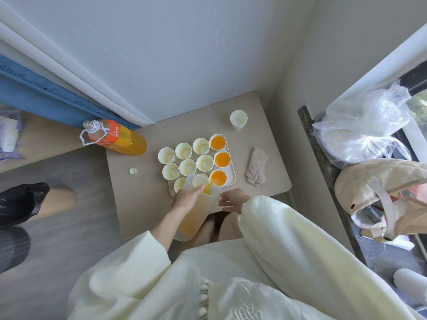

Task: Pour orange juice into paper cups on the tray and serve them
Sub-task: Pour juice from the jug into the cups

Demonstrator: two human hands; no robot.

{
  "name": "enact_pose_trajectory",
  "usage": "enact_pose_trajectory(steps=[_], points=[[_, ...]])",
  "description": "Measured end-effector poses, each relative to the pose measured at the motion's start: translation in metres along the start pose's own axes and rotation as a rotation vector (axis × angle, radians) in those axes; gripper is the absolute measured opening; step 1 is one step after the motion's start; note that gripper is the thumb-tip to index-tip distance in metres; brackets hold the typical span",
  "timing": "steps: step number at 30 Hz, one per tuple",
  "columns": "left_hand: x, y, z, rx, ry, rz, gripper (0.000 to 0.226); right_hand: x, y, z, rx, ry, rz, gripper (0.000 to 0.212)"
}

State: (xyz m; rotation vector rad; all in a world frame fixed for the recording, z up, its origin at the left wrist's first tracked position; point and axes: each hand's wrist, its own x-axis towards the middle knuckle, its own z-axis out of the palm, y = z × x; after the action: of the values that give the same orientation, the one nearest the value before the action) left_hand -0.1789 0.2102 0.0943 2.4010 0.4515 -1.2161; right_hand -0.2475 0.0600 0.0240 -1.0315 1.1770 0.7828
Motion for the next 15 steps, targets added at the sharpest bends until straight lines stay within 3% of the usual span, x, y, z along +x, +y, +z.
enact_pose_trajectory(steps=[9,15], points=[[-0.0007,-0.0028,0.0023,-0.038,0.002,0.016,0.06,-0.0007,-0.0023,-0.0035,0.019,0.006,0.004,0.007],[-0.0037,-0.0089,0.0053,-0.1,-0.011,0.03,0.057,-0.0028,-0.0037,-0.0061,0.005,0.021,-0.004,0.009]])
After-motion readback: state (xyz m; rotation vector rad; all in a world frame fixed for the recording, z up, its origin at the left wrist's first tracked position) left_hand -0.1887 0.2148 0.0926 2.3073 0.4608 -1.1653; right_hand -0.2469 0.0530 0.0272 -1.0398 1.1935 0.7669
